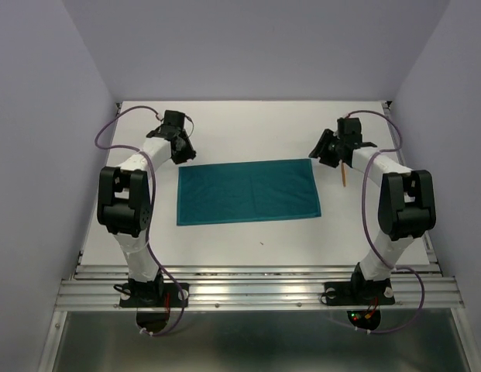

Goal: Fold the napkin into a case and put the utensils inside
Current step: Smooth out the rectangle-folded napkin at the center of the board, then pick up the rectangle-folded napkin at the center of the board.

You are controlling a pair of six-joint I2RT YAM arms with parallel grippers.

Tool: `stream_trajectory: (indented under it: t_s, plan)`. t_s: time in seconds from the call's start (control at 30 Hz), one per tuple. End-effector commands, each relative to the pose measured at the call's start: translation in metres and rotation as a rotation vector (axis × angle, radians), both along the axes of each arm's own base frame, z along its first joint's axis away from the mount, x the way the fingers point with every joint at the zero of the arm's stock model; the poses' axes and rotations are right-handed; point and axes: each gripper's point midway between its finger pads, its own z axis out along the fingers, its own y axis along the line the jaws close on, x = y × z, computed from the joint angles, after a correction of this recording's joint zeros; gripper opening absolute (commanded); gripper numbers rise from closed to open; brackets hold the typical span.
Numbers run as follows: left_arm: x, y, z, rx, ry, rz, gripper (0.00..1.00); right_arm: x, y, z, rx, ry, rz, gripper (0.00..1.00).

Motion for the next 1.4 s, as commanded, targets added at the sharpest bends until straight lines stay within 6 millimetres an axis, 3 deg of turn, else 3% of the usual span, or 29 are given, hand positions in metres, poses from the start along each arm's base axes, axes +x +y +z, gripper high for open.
stream_trajectory:
  t_s: [0.0, 0.17, 0.27, 0.43, 0.63, 0.83, 1.03, 1.2, 1.37]
  plan:
    - [-0.015, -0.023, 0.029, 0.031, -0.046, -0.085, 0.39, -0.03, -0.018, -0.014, -0.106, 0.085, 0.013, 0.53]
    - [-0.035, -0.029, 0.019, 0.004, -0.007, -0.085, 0.4, -0.057, -0.01, -0.025, -0.164, 0.138, 0.071, 0.54]
    - [-0.047, -0.018, 0.015, 0.026, 0.013, -0.06, 0.41, -0.076, -0.005, -0.035, -0.175, 0.177, 0.107, 0.55]
    - [-0.058, -0.004, 0.015, 0.028, 0.027, -0.038, 0.42, -0.088, -0.002, -0.046, -0.184, 0.213, 0.136, 0.55]
    - [-0.07, 0.017, 0.004, 0.032, 0.066, 0.009, 0.43, -0.094, 0.014, -0.054, -0.198, 0.234, 0.194, 0.52]
    - [-0.075, 0.035, -0.01, -0.037, 0.107, 0.053, 0.43, -0.094, 0.017, -0.058, -0.226, 0.243, 0.193, 0.5]
    - [-0.086, 0.052, -0.019, -0.035, 0.132, 0.089, 0.56, -0.096, 0.014, -0.06, -0.236, 0.25, 0.181, 0.46]
    - [-0.096, 0.057, -0.031, -0.023, 0.173, 0.093, 0.75, -0.098, 0.013, -0.065, -0.234, 0.255, 0.174, 0.46]
    - [-0.11, 0.052, -0.048, -0.039, 0.215, 0.071, 0.74, -0.1, 0.015, -0.066, -0.223, 0.253, 0.17, 0.46]
